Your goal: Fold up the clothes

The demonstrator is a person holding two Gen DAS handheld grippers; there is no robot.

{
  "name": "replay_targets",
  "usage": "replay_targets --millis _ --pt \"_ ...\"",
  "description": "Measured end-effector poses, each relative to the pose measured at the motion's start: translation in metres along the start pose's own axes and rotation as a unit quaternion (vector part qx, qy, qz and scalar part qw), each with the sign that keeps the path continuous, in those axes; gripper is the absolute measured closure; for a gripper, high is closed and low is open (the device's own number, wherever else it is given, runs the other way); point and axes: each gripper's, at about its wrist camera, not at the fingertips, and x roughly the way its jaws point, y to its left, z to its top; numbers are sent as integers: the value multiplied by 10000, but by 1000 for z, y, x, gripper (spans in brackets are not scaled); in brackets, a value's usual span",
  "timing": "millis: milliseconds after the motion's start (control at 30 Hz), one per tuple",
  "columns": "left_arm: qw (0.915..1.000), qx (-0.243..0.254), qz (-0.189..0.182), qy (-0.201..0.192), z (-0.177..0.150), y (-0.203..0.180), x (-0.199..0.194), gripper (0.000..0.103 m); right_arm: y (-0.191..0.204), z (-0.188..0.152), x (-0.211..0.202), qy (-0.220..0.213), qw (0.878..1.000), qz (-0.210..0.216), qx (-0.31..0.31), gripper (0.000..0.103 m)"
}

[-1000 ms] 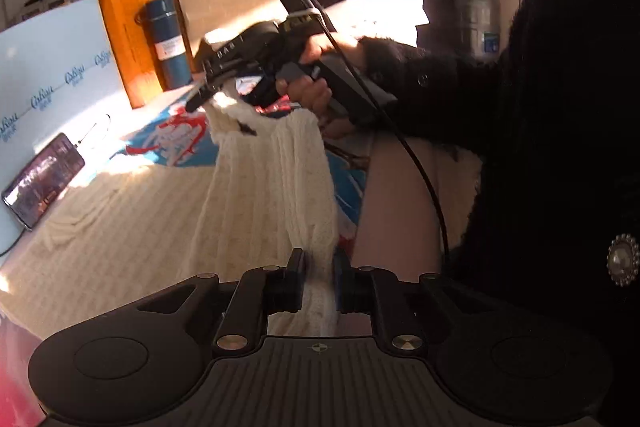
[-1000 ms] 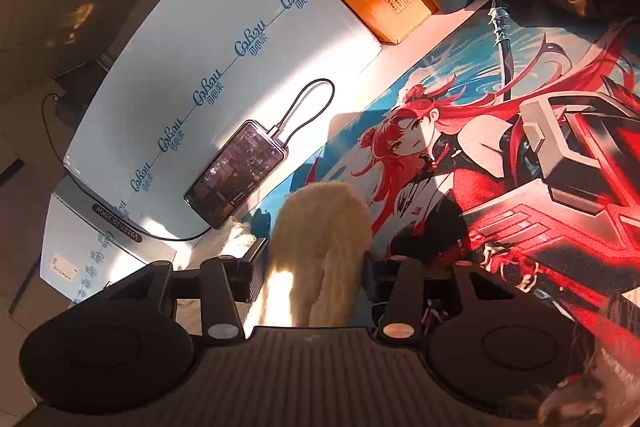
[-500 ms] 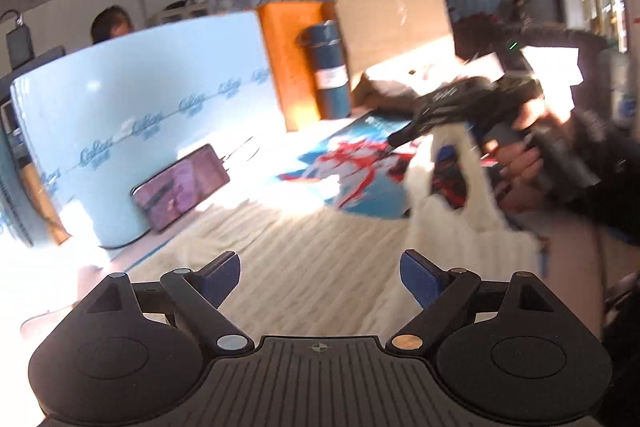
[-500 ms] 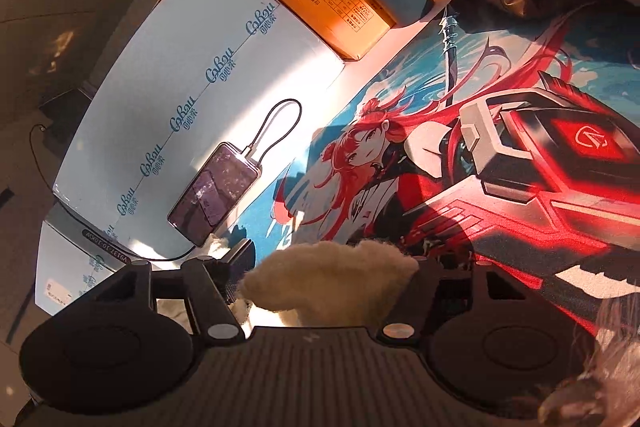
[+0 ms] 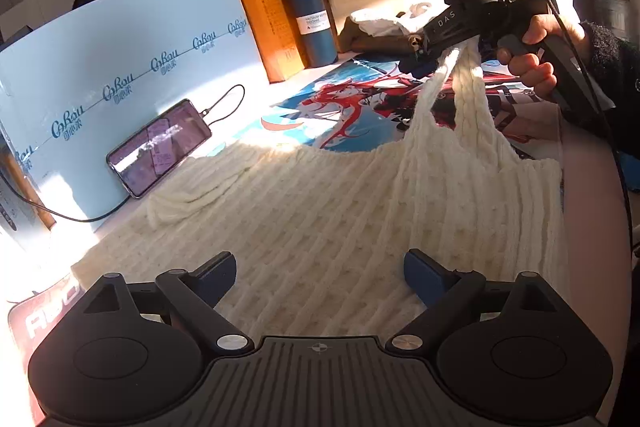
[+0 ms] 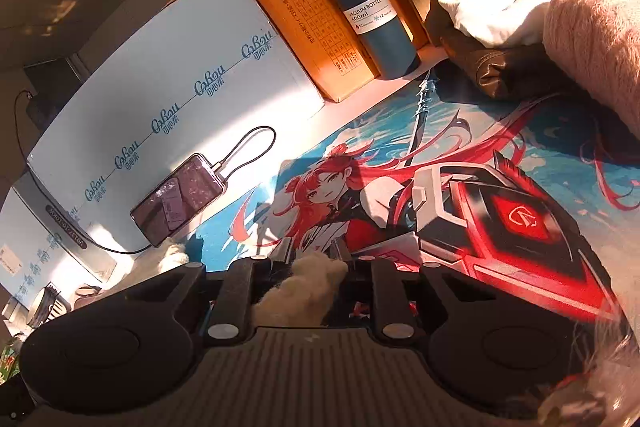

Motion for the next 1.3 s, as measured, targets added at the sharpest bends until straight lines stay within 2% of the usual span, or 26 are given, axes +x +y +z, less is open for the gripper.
replay_targets --millis 67,100,167,233,267,300,400,500,600,733,800,833,867,900,967,1000,1067,1133,1167,1200,1267,1300 --pt "10000 -32 70 -29 -1 2 -2 10 2 1 -9 -194 9998 -63 -75 81" --pt "9999 -57 125 -38 -1 4 -3 10 3 2 -13 -291 9995 -94 -113 64" --pt "9997 -99 219 -54 -1 6 -3 10 4 4 -27 -623 9977 -194 -205 40" --pt "9996 -144 231 -75 -1 9 -4 10 5 7 -42 -900 9953 -204 -298 40" --pt "9996 -149 212 -95 -1 9 -4 10 5 9 -49 -838 9959 -20 -331 40" --pt "9997 -143 172 -120 0 8 -4 10 6 10 -53 -675 9968 241 -353 40" --pt "9998 -107 135 -95 0 5 0 10 16 -1 -54 318 9911 1216 -437 40" --pt "9998 -103 180 -69 1 3 4 8 31 -24 -49 1311 9702 1924 -666 40" --pt "9997 -84 245 -45 1 2 5 5 45 -47 -45 1890 9490 2352 -915 40" --pt "9996 -103 277 -22 1 2 7 4 63 -67 -45 2243 9300 2589 -1329 44" --pt "9995 -132 298 -10 1 2 7 3 69 -75 -46 2392 9211 2656 -1544 63" --pt "9994 -146 309 -3 1 2 8 2 71 -79 -47 2475 9165 2660 -1676 70" --pt "9993 -162 328 7 1 2 8 1 71 -81 -49 2571 9107 2700 -1776 81" --pt "9993 -187 320 7 0 4 9 0 70 -82 -51 2671 9042 2779 -1838 86" --pt "9993 -243 293 4 0 6 10 0 66 -85 -57 2801 8944 2870 -1980 86" --pt "9993 -266 259 -5 -1 7 10 0 63 -84 -60 2800 8934 2863 -2038 87" --pt "9995 -206 251 -37 0 7 9 0 54 -76 -67 2623 9016 2829 -1955 85" --pt "9994 -96 303 -153 2 6 5 0 43 -63 -72 2329 9172 2698 -1780 60" --pt "9991 -123 325 -246 4 6 2 0 35 -54 -73 2064 9323 2491 -1617 40" --pt "9989 -216 283 -317 6 8 -1 0 27 -45 -74 1795 9459 2279 -1452 33" --pt "9986 -343 102 -392 10 10 -2 0 11 -28 -74 1282 9693 1774 -1124 30" --pt "9985 -377 -34 -397 11 9 -2 0 5 -23 -72 1079 9796 1387 -974 28"
